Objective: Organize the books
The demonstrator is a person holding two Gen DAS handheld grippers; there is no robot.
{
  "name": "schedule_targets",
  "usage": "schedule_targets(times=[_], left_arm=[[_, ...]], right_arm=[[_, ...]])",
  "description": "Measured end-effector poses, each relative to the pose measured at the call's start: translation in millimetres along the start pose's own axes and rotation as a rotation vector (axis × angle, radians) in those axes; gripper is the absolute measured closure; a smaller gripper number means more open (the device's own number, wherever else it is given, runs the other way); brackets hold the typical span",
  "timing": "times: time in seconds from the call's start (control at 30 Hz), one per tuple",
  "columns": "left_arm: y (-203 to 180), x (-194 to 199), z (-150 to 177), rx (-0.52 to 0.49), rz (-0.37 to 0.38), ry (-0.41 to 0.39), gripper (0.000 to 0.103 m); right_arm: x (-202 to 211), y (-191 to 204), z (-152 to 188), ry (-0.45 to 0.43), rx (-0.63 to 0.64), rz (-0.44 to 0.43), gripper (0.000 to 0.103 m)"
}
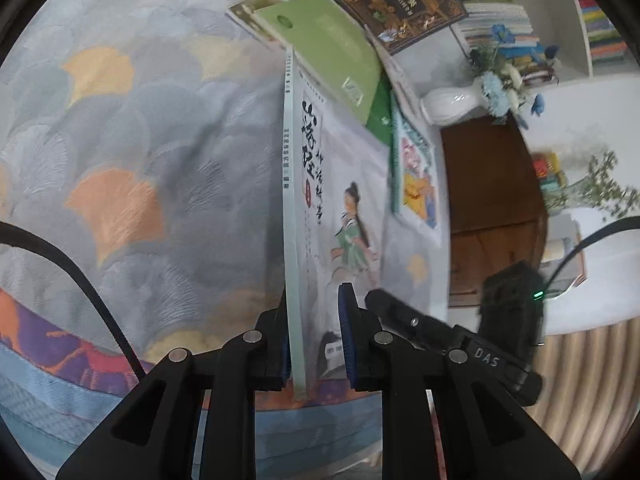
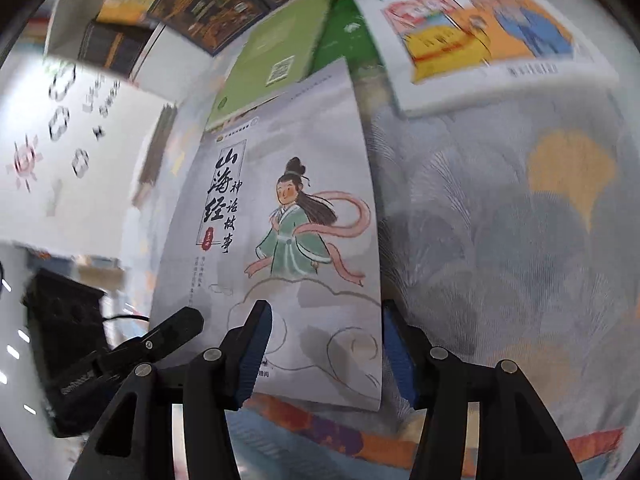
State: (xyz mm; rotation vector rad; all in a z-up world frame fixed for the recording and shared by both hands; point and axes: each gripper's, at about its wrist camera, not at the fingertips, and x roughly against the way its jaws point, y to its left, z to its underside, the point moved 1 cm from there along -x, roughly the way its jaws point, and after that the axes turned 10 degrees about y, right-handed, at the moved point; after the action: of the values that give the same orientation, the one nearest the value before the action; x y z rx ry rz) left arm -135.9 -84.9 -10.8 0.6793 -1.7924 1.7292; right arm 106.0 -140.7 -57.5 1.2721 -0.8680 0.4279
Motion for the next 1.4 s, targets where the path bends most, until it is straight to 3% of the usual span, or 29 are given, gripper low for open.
schedule_targets(times=[0.07, 0.2, 0.23, 0.37, 0.5, 0.53, 0.57, 0.7, 0.83, 0.93, 1.0, 1.1, 1.4], left_arm=[[-0.5, 2.4, -4.2, 0.035, 0.063, 0.016, 0.087], [8.2, 0.7, -12.8, 0.186, 0.3, 0.085, 0.088], [9.1, 0.7, -14.0, 0.206, 0.326, 0.088, 0.088], [8.3, -1.7, -17.7, 0.267, 0.389, 0.107, 0.088], [6.1, -4.5, -17.3, 0.297, 0.433, 0.134, 0.088], [5.9, -4.4, -17.5, 0.294, 0.43, 0.137, 0.088], [7.0, -3.3, -17.8, 0.29, 0.422, 0.14, 0.088], [5.5, -0.6, -18.5, 0.242, 0.29, 0.129, 0.088], [-7.9, 4.6, -15.9, 0.122, 0.07, 0.094, 0.088], [-27.7, 12.7, -12.2, -0.022, -0.135, 0.05, 0.088], [-38.1, 22.3, -9.0, -0.096, -0.215, 0.022, 0.088], [-33.6, 40.9, -9.8, -0.129, -0.233, 0.003, 0.088], [-19.4, 77.9, -16.1, -0.186, -0.144, -0.001, 0.088]], right_arm=[[4.4, -12.7, 1.0, 0.025, -0.065, -0.084, 0.05], [11.4, -38.1, 7.8, 0.052, -0.171, -0.24, 0.049], [11.3, -44.3, 9.8, 0.061, -0.198, -0.281, 0.049], [1.3, -60.7, 13.0, 0.091, -0.286, -0.435, 0.047], [-1.7, -58.1, 9.5, 0.085, -0.295, -0.49, 0.047], [-0.6, -54.5, 8.4, 0.065, -0.287, -0.496, 0.048], [1.4, -51.3, 7.1, 0.048, -0.275, -0.492, 0.058], [16.8, -34.6, 5.6, -0.007, -0.167, -0.382, 0.074], [27.1, 1.4, 8.1, -0.056, 0.017, -0.17, 0.075], [27.1, 38.2, 17.2, -0.099, 0.223, 0.031, 0.075], [20.9, 60.8, 26.8, -0.097, 0.34, 0.103, 0.075], [14.1, 79.5, 38.9, -0.077, 0.424, 0.1, 0.075], [14.0, 129.9, 50.7, -0.108, 0.548, 0.18, 0.075]])
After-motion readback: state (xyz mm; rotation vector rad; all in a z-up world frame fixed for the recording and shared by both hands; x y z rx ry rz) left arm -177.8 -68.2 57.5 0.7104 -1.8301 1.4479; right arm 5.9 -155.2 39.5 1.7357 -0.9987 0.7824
